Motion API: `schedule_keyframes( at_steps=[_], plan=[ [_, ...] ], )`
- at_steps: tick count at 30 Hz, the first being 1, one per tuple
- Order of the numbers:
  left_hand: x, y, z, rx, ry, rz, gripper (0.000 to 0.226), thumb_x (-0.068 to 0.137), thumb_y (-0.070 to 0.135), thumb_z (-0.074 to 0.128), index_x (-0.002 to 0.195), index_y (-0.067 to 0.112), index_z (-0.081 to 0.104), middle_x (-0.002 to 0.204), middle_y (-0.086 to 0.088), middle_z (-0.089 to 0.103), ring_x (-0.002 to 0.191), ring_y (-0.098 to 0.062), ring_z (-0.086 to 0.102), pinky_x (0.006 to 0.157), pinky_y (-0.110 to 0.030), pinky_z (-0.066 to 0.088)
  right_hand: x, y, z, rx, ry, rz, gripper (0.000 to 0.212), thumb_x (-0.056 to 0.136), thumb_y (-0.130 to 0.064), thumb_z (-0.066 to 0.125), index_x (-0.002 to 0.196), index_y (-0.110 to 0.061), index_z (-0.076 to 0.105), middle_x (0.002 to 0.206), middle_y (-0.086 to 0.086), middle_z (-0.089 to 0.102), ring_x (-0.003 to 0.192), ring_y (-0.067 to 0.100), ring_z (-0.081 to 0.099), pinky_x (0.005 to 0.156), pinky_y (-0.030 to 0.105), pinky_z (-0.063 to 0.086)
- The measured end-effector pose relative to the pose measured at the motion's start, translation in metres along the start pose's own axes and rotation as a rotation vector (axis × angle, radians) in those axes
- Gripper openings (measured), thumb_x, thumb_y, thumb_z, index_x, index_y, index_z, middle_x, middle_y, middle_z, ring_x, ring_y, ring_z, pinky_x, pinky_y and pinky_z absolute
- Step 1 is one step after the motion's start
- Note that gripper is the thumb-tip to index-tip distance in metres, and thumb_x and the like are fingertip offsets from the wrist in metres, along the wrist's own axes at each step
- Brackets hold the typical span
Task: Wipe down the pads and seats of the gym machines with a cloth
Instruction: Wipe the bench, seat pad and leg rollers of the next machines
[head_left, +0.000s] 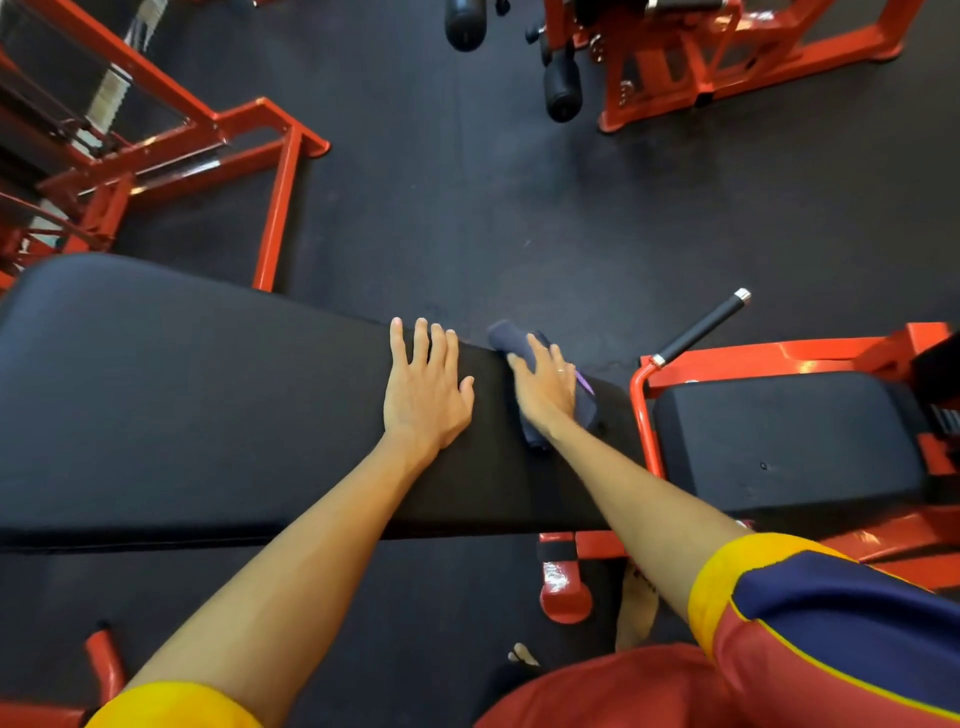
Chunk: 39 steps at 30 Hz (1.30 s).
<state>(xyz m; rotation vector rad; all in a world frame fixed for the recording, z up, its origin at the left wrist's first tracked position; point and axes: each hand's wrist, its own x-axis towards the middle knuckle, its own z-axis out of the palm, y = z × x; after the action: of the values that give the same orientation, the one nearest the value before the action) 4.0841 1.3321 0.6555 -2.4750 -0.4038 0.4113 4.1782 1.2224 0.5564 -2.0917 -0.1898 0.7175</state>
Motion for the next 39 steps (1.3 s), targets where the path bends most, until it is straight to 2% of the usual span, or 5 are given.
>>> schedule_keyframes(
  at_steps=[6,13,21,28,39],
  plan=[
    [-0.001,0.000,0.003,0.006,0.004,0.004,0.071,0.103,0.048,0.014,0.158,0.004,0.020,0.162,-0.016,0.029,0.153,-0.036,0.016,0.119,-0.064,0.005,-0.066,0.066,-0.006,0.013,-0.185,-0.393,0.069,0.105,-0.022,0.055,0.160,-0.030,0.014,0.168,-0.010,0.010,0.156,0.011,0.001,0.128,0.042,0.004],
    [-0.003,0.007,0.008,-0.005,0.029,0.096,0.066,0.106,0.041,0.010,0.160,0.004,0.005,0.169,-0.013,0.010,0.156,-0.029,0.002,0.124,-0.056,0.001,-0.025,0.088,-0.022,0.036,-0.069,0.078,0.073,0.106,-0.046,0.045,0.164,-0.022,0.009,0.171,0.005,0.009,0.158,0.024,0.006,0.127,0.040,0.005],
    [-0.026,0.039,0.012,-0.021,-0.020,0.123,0.067,0.107,0.040,0.013,0.159,0.001,-0.001,0.168,-0.017,-0.003,0.156,-0.031,-0.006,0.124,-0.056,-0.002,-0.111,0.081,0.006,0.010,-0.060,-0.172,0.072,0.106,-0.038,0.049,0.163,-0.021,0.008,0.171,-0.002,0.010,0.158,0.015,0.002,0.128,0.041,0.004],
    [-0.035,0.041,0.016,-0.037,-0.040,0.223,0.067,0.106,0.043,0.011,0.159,0.003,0.000,0.169,-0.015,-0.002,0.156,-0.029,-0.006,0.125,-0.054,-0.005,-0.083,0.111,-0.011,0.130,0.026,0.277,0.071,0.105,-0.056,0.037,0.164,-0.023,0.014,0.171,0.009,0.014,0.158,0.024,0.009,0.126,0.039,0.006],
    [-0.033,0.044,0.016,-0.043,-0.059,0.318,0.065,0.105,0.037,0.011,0.159,0.002,0.001,0.168,-0.016,-0.002,0.156,-0.030,-0.006,0.125,-0.052,-0.006,-0.165,0.152,0.045,0.197,0.307,0.046,0.072,0.102,-0.047,0.054,0.163,-0.025,0.023,0.169,-0.002,0.020,0.156,0.017,0.013,0.127,0.040,0.011]
  ],
)
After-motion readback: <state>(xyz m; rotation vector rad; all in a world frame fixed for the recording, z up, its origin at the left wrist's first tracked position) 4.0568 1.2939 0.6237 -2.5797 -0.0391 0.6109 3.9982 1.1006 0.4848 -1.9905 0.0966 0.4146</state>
